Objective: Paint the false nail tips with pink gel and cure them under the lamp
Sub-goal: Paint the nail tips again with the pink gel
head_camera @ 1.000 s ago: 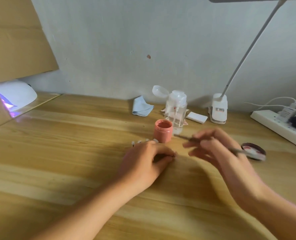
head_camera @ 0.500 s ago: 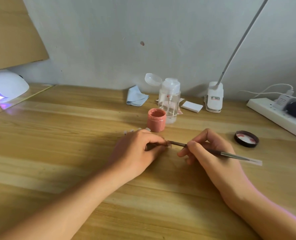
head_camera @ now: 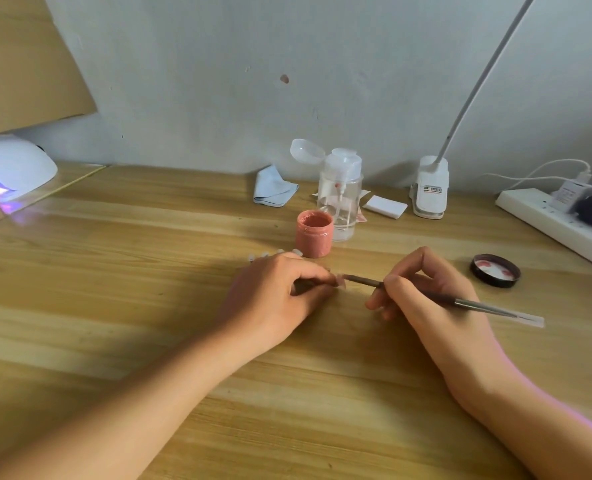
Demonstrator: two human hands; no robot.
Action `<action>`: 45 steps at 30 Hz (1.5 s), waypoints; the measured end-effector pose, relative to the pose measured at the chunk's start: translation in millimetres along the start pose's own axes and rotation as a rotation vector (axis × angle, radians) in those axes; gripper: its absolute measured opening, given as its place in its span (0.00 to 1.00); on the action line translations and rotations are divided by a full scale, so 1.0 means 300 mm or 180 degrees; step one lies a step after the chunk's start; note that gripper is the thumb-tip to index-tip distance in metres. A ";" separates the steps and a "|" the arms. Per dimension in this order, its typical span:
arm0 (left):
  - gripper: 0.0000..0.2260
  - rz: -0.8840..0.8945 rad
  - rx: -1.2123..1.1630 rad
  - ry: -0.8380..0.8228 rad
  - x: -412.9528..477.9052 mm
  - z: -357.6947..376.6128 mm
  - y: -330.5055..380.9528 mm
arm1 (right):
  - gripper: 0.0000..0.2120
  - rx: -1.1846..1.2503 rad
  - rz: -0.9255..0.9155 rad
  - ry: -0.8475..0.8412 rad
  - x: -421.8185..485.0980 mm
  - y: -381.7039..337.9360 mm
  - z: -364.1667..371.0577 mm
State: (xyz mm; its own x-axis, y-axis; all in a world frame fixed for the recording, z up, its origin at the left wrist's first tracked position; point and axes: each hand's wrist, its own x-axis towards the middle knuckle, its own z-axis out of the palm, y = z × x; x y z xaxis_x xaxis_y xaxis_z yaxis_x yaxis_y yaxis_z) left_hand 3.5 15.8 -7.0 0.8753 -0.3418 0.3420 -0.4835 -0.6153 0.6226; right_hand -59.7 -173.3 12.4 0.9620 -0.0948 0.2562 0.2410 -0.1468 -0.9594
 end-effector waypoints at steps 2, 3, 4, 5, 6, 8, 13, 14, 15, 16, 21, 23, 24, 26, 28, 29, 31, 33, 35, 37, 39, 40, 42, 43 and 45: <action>0.06 0.0012 0.0001 0.0033 0.002 0.001 -0.002 | 0.03 0.0102 -0.0068 -0.0050 -0.008 -0.004 -0.005; 0.06 0.0000 0.0002 0.0031 0.002 0.002 -0.002 | 0.05 0.0099 -0.0110 -0.0101 -0.012 -0.008 -0.007; 0.06 -0.0021 -0.0023 0.0020 0.003 0.002 0.000 | 0.05 0.0063 -0.0144 -0.0150 -0.015 -0.012 -0.008; 0.06 -0.0046 -0.0062 0.0007 0.004 0.001 0.002 | 0.05 0.0023 -0.0142 -0.0194 -0.018 -0.017 -0.007; 0.06 -0.0068 -0.0087 -0.0007 0.004 0.000 0.005 | 0.04 -0.0013 -0.0116 -0.0236 -0.020 -0.021 -0.004; 0.06 -0.0090 -0.0067 -0.0025 0.002 -0.003 0.010 | 0.04 -0.0038 -0.0053 -0.0262 -0.020 -0.029 0.003; 0.05 -0.0057 0.0005 -0.0006 0.004 -0.002 0.009 | 0.05 -0.0156 0.0019 -0.0267 -0.015 -0.028 0.009; 0.05 -0.0050 0.0037 -0.0004 0.004 -0.002 0.009 | 0.05 -0.0193 0.0009 -0.0284 -0.015 -0.026 0.010; 0.05 -0.0043 0.0042 -0.0005 0.004 -0.001 0.008 | 0.05 -0.0209 -0.0004 -0.0277 -0.014 -0.025 0.011; 0.05 -0.0039 0.0030 -0.0009 0.002 0.000 0.006 | 0.05 -0.0211 -0.0031 -0.0232 -0.015 -0.022 0.010; 0.04 -0.0071 -0.0055 0.0000 -0.001 -0.005 0.010 | 0.09 -0.0328 -0.0685 0.0311 -0.026 -0.046 0.000; 0.04 -0.0092 -0.0044 0.0021 0.002 -0.006 0.014 | 0.07 -0.0545 -0.0971 0.0269 -0.018 -0.072 0.004; 0.05 -0.0097 -0.0020 0.0030 0.004 -0.005 0.015 | 0.06 -0.0613 -0.0960 0.0155 -0.002 -0.088 0.010; 0.06 -0.0090 0.0069 0.0035 0.007 -0.005 0.013 | 0.06 -0.0633 -0.0669 0.0037 0.070 -0.119 0.026; 0.05 -0.0064 0.0095 0.0004 0.007 -0.004 0.010 | 0.06 -0.0649 -0.0389 0.0133 0.173 -0.136 0.039; 0.05 -0.0066 0.0090 -0.0007 0.005 -0.005 0.008 | 0.05 -0.0704 -0.0236 0.0169 0.226 -0.142 0.047; 0.06 -0.0122 0.0099 -0.0014 0.001 -0.005 0.007 | 0.01 -0.0854 0.0114 0.0100 0.311 -0.136 0.067; 0.07 -0.0149 0.0129 -0.0016 0.001 -0.004 0.006 | 0.02 -0.1046 0.0347 0.0061 0.360 -0.114 0.092; 0.07 -0.0132 0.0147 -0.0027 0.004 -0.005 0.006 | 0.04 -0.1370 0.0429 0.0046 0.381 -0.091 0.116; 0.08 -0.0105 0.0178 -0.0035 0.005 -0.006 0.004 | 0.07 -0.1605 0.0492 -0.0020 0.386 -0.080 0.132; 0.08 -0.0068 0.0194 -0.0027 0.005 -0.006 0.002 | 0.05 -0.1602 0.0477 -0.0023 0.381 -0.088 0.128; 0.08 -0.0066 0.0178 -0.0020 0.004 -0.006 0.001 | 0.04 -0.1549 0.0436 0.0005 0.374 -0.097 0.121; 0.08 -0.0074 0.0135 -0.0006 0.002 -0.004 0.001 | 0.03 -0.1240 0.0256 0.0188 0.337 -0.114 0.098; 0.08 -0.0073 0.0130 0.0006 0.003 -0.003 0.001 | 0.03 -0.0915 0.0139 0.0291 0.306 -0.120 0.083; 0.08 -0.0055 0.0136 0.0044 0.002 -0.003 0.003 | 0.03 -0.0170 -0.0004 0.0306 0.213 -0.114 0.050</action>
State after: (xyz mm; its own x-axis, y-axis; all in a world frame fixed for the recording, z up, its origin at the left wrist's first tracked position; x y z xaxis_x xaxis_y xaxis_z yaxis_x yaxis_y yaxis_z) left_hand 3.7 15.5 -5.6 0.8833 -0.3212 0.3414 -0.4678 -0.6508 0.5980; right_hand -4.7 -159.5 59.9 0.9443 -0.1882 0.2700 0.2325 -0.1990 -0.9520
